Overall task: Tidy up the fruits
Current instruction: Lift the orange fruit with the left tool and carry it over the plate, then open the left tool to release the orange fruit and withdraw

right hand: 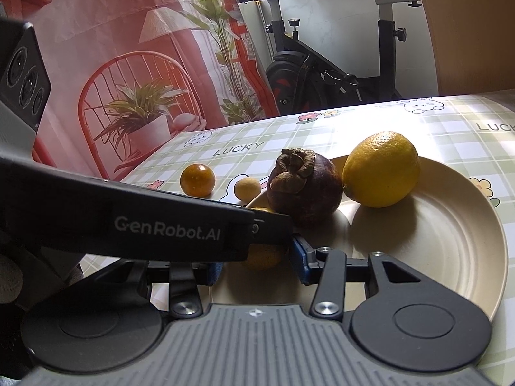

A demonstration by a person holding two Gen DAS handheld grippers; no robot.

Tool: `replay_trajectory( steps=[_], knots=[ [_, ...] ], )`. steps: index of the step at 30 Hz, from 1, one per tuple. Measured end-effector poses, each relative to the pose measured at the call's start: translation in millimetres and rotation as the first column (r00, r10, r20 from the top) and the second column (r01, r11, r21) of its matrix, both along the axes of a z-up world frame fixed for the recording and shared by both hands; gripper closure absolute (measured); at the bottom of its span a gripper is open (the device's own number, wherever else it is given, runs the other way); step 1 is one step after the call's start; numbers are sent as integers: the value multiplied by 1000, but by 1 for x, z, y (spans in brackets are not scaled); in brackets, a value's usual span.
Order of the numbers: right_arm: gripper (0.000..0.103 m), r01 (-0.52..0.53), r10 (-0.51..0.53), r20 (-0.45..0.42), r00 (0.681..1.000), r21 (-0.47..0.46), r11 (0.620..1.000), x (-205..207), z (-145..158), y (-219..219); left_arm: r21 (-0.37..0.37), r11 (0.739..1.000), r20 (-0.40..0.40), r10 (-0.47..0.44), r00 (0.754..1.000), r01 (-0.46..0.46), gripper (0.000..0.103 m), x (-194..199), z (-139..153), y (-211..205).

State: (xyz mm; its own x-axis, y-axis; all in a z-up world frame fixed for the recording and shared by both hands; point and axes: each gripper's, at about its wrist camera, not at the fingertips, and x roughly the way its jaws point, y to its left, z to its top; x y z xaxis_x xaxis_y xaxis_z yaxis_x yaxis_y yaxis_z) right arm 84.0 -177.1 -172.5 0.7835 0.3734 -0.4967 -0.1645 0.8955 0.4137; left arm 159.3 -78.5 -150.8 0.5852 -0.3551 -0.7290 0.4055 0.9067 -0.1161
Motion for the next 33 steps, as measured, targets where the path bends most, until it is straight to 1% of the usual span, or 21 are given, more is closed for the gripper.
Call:
replay_trajectory(
  steps=[3, 5, 10, 13, 18, 22, 27, 29, 31, 33],
  knots=[
    [55, -3, 4, -19, 1000, 46, 999, 2, -2, -6, -48, 999, -3, 20, 1000, -20, 60, -3, 3, 7],
    [53, -2, 3, -16, 1000, 47, 999, 1, -1, -7, -76, 996, 6, 42, 999, -42, 60, -5, 7, 13],
    [39, 5, -5, 11, 1000, 29, 1000, -5, 2, -6, -143, 985, 31, 107, 994, -101, 60, -15, 21, 37],
    [35, 24, -25, 27, 999, 34, 999, -10, 3, -9, -174, 977, 49, 135, 990, -124, 60, -23, 29, 57],
    [35, 43, -45, 59, 997, 27, 999, -16, 6, -9, -186, 964, 57, 206, 977, -193, 60, -31, 39, 87],
    [35, 37, -37, 91, 995, 5, 999, -22, 8, -6, -175, 953, 50, 260, 964, -248, 60, -31, 43, 110],
    [35, 48, -47, 112, 993, -7, 999, -25, 10, -4, -162, 946, 51, 293, 955, -282, 59, -33, 53, 137],
    [35, 58, -54, 107, 993, -28, 998, -26, 12, -2, -145, 944, 44, 305, 951, -296, 57, -31, 57, 148],
    [35, 57, -52, 101, 994, -47, 997, -27, 16, 0, -144, 946, 56, 300, 952, -290, 51, -30, 61, 154],
    [35, 42, -36, 102, 994, -60, 997, -27, 23, 1, -156, 948, 71, 292, 954, -278, 51, -30, 65, 160]
  ],
)
